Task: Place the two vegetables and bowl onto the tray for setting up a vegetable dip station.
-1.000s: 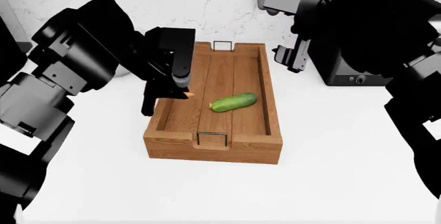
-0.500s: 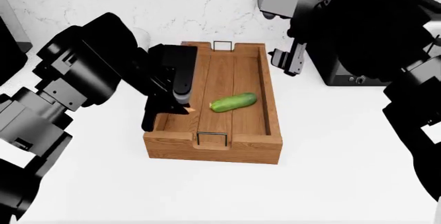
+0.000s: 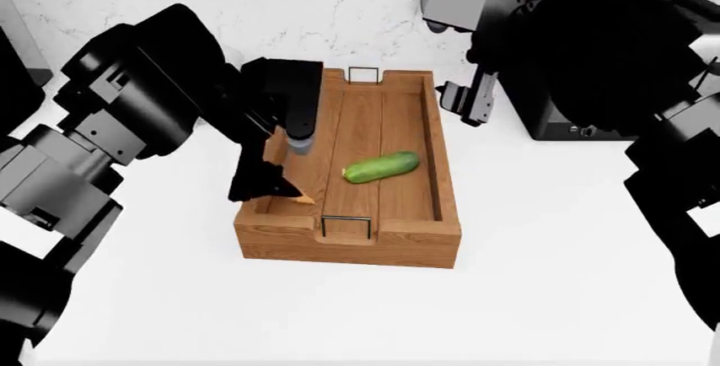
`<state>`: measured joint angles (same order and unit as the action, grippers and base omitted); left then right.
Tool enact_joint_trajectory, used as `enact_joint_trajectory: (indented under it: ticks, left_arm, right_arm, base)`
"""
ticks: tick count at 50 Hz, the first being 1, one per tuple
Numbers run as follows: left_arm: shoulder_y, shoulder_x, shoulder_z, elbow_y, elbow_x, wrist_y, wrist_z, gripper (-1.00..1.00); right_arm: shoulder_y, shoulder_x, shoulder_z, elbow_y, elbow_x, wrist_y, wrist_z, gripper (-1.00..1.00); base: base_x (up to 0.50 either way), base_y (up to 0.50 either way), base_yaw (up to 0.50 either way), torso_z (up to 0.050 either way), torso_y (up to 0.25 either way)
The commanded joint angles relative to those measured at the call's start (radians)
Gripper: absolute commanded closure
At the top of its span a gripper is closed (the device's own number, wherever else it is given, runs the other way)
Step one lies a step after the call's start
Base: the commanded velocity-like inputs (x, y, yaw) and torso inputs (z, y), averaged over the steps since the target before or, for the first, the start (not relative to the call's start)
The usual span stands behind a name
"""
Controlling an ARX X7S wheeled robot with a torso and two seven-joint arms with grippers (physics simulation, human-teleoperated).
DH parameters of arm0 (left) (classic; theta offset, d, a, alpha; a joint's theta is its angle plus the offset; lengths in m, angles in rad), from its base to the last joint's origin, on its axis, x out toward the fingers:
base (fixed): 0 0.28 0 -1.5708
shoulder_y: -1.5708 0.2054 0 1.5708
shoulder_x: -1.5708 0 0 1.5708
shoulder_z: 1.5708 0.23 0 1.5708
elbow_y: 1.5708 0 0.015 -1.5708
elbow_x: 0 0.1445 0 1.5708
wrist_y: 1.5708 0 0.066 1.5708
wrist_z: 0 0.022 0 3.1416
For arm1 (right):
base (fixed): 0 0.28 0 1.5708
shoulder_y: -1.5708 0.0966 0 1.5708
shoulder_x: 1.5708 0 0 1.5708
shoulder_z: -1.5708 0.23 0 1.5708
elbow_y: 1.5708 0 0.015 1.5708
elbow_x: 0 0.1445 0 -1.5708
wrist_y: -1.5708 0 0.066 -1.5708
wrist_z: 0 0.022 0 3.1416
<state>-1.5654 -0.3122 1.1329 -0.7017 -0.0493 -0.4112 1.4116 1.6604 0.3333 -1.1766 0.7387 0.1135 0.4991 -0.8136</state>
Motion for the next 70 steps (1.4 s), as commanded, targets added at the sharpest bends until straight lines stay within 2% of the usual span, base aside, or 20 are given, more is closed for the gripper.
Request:
enact_joint_trajectory:
  ticks: [1, 6, 11, 14, 23, 27, 33, 37, 40, 44, 49, 58, 70]
  left_arm:
    - [-0.061, 0.049, -0.011, -0.127, -0.003, 0.070, -0.011, -1.00]
    - [-0.138, 0.103, -0.022, -0.314, 0.007, 0.176, -0.032, -1.00]
    - [-0.166, 0.117, -0.013, -0.434, 0.024, 0.255, -0.055, -1.00]
    - [-0.206, 0.155, -0.016, -0.597, 0.029, 0.337, -0.077, -1.00]
    - [-0.252, 0.096, -0.041, -0.606, 0.027, 0.327, -0.162, -1.00]
    - [-0.262, 0.072, -0.041, -0.606, 0.036, 0.337, -0.174, -1.00]
    - [-0.254, 0.047, -0.006, -0.607, 0.069, 0.379, -0.205, -1.00]
    - [-0.254, 0.044, -0.034, -0.607, 0.044, 0.373, -0.241, -1.00]
    - [-0.251, 0.027, -0.053, -0.607, 0.037, 0.359, -0.270, -1.00]
    - [-0.251, 0.015, -0.076, -0.607, 0.029, 0.347, -0.290, -1.00]
    - [-0.255, 0.007, -0.095, -0.607, 0.030, 0.344, -0.300, -1.00]
    - [-0.267, -0.008, -0.111, -0.606, 0.038, 0.344, -0.306, -1.00]
    - [-0.267, 0.000, -0.118, -0.606, 0.044, 0.340, -0.304, -1.00]
  right_arm:
    - [-0.004, -0.002, 0.003, 0.000, 0.004, -0.004, 0.002, -1.00]
    - [-0.001, -0.004, 0.009, 0.005, 0.007, -0.010, 0.003, -1.00]
    - [0.001, 0.007, 0.015, -0.021, 0.012, 0.005, 0.005, -1.00]
    - [0.006, 0.029, 0.027, -0.078, 0.022, 0.039, 0.007, -1.00]
    - [0.052, 0.059, 0.106, -0.164, 0.078, 0.116, 0.022, -1.00]
    - [0.078, 0.084, 0.101, -0.177, 0.061, 0.085, 0.013, -1.00]
    - [0.083, 0.150, 0.167, -0.355, 0.112, 0.212, 0.046, -1.00]
    - [0.069, 0.192, 0.235, -0.478, 0.151, 0.260, 0.099, -1.00]
    - [0.091, 0.217, 0.298, -0.561, 0.208, 0.399, 0.121, -1.00]
    - [0.095, 0.236, 0.363, -0.627, 0.256, 0.503, 0.157, -1.00]
    - [0.067, 0.270, 0.412, -0.701, 0.272, 0.535, 0.208, -1.00]
    - [0.070, 0.276, 0.472, -0.710, 0.275, 0.544, 0.262, -1.00]
    - [0.050, 0.283, 0.469, -0.720, 0.290, 0.511, 0.235, -1.00]
  base:
    - [0.00, 0.00, 0.00, 0.000, 0.000]
    - [0.00, 0.00, 0.00, 0.000, 0.000]
    - [0.00, 0.00, 0.00, 0.000, 0.000]
    - [0.00, 0.00, 0.00, 0.000, 0.000]
    - [0.00, 0.00, 0.00, 0.000, 0.000]
    - [0.00, 0.00, 0.00, 0.000, 0.000]
    - [0.00, 0.00, 0.00, 0.000, 0.000]
    - [0.00, 0.00, 0.00, 0.000, 0.000]
    - [0.00, 0.00, 0.00, 0.000, 0.000]
    - [0.00, 0.00, 0.00, 0.000, 0.000]
    - [0.00, 0.00, 0.00, 0.000, 0.000]
    - [0.00, 0.00, 0.00, 0.000, 0.000]
    - [0.05, 0.31, 0.00, 0.000, 0.000]
